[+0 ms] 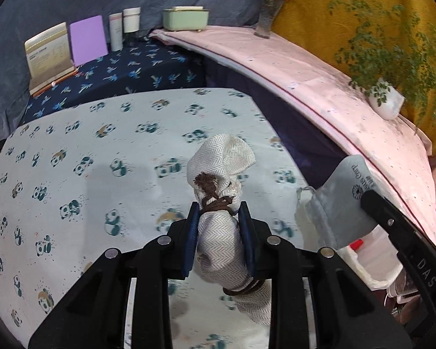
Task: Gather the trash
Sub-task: 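Carry the knotted cloth and grey pouch over the bin and release both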
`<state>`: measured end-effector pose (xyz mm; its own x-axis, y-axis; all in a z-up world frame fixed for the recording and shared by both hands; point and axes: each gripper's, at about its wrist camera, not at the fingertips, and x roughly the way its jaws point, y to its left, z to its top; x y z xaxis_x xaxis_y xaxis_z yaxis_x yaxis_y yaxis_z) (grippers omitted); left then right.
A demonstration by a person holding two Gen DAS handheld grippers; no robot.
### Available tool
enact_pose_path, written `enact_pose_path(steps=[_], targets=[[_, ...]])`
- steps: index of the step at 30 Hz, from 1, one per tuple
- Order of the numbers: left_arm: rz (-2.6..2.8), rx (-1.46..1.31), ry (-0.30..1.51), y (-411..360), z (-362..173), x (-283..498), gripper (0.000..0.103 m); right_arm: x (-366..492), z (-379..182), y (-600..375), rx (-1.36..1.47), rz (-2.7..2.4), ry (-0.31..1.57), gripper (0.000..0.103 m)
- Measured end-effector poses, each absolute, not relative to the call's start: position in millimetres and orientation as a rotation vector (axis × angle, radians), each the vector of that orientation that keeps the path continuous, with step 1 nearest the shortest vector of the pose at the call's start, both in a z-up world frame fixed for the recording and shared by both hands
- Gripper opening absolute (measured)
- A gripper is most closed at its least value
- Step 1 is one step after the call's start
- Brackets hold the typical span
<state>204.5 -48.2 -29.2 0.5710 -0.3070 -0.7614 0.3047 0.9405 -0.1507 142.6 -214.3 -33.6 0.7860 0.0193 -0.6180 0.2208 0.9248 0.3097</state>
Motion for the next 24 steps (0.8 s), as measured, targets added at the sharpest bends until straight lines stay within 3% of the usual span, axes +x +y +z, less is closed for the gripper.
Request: enact_pose_path(steps=[13,24], targets=[[-0.484,0.067,0.831,-128,10,158,0.026,89,3,-281,0.398,-0.21,0.565,0.007],[-0.561,0.12,0.823,-178,14,138,0.026,56,2,-330,0.436,-0.286,0.549,0.007]])
